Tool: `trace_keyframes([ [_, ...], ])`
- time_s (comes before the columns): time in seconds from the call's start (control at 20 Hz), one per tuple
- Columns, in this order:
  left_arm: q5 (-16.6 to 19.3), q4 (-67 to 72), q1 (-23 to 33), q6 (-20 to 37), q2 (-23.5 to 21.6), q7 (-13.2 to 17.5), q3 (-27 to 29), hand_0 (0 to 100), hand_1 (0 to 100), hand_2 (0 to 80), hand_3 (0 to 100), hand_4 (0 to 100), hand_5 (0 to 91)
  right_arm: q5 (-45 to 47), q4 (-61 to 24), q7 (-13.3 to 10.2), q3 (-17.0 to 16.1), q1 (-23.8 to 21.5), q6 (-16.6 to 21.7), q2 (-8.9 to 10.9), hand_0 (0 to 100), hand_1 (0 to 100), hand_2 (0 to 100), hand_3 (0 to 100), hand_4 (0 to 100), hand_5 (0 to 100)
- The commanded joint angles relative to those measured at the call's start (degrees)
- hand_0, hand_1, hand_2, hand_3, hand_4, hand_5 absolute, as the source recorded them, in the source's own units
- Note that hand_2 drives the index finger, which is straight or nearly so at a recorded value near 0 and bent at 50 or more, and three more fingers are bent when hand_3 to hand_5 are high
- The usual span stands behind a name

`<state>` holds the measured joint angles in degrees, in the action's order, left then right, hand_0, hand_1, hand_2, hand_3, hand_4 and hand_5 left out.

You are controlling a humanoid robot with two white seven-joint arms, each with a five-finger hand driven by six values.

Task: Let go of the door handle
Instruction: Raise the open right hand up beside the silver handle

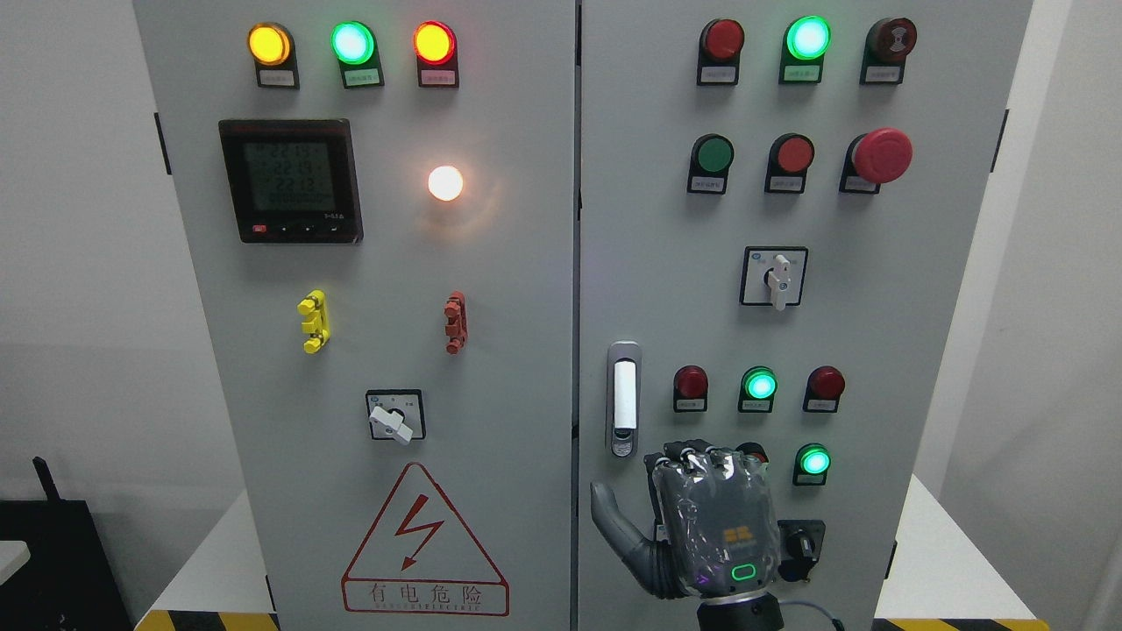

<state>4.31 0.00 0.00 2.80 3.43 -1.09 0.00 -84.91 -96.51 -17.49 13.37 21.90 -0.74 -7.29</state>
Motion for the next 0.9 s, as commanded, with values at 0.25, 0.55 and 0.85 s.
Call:
trace_keyframes([
  [0.25,0.0,0.53,-0.18,0.02,0.0,-0.05,0.09,12,39,0.0,0,0,0.0,1.33,1.59,1.93,-0.27,2.18,-1.36,-0.44,37,6,100,100,100,100],
  [0.55,0.0,0.53,-0.18,0.02,0.0,-0.05,0.09,12,39,0.0,0,0,0.0,1.33,1.59,2.11,-0.36,3.15,-1.45,-0.44,38,6,100,100,100,100],
  [0.85,0.0,0.53,-0.18,0.02,0.0,-0.05,0.09,12,39,0.0,0,0,0.0,1.33,1.59,2.38,-0.27,3.68,-2.16,-0.44,39,5,100,100,100,100],
])
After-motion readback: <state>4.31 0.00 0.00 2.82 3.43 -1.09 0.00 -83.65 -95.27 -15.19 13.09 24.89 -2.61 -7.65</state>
